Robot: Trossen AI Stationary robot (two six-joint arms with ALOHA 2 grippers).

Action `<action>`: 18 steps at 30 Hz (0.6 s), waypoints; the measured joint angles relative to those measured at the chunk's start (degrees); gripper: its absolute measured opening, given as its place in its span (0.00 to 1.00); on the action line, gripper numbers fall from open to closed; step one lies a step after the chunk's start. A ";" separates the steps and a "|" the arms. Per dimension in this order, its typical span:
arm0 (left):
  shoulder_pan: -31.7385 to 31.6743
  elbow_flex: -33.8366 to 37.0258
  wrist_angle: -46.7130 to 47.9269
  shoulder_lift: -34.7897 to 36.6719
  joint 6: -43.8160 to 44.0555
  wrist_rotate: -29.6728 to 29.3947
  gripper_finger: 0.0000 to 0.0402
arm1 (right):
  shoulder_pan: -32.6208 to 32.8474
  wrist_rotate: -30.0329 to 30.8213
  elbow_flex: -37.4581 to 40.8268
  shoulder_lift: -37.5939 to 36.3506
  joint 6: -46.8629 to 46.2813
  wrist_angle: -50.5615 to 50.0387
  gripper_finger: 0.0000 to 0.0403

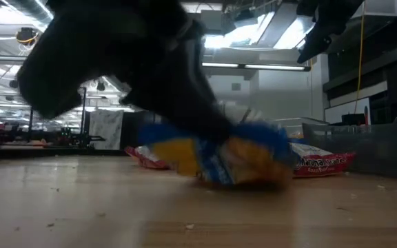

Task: Sort Maruchan noodles
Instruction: Put the blue bag into the top transparent bin

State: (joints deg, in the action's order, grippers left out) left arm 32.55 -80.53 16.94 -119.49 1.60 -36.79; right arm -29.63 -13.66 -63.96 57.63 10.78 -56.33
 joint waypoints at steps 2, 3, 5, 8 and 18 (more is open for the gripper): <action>-0.49 -1.91 3.14 0.03 1.15 -0.69 0.02 | 0.00 -1.50 0.00 -0.07 -0.37 0.30 0.85; -0.88 -3.04 5.00 0.03 1.40 -0.94 0.02 | 0.00 -2.33 0.00 -0.22 -0.46 0.38 0.85; -1.73 -5.42 8.48 0.05 1.43 -1.29 0.02 | 0.00 -3.87 0.00 -0.70 -0.48 0.65 0.85; -3.00 -9.07 14.67 0.07 1.00 -1.40 0.02 | 0.01 -5.98 0.00 -1.50 -0.48 1.16 0.85; -8.13 -15.11 20.46 8.23 1.48 0.85 0.01 | 0.02 -12.81 0.00 -6.48 -0.06 1.39 0.85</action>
State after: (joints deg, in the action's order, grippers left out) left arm 24.42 -95.64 37.39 -111.26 3.08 -35.95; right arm -29.61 -26.47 -63.96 51.15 10.72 -54.95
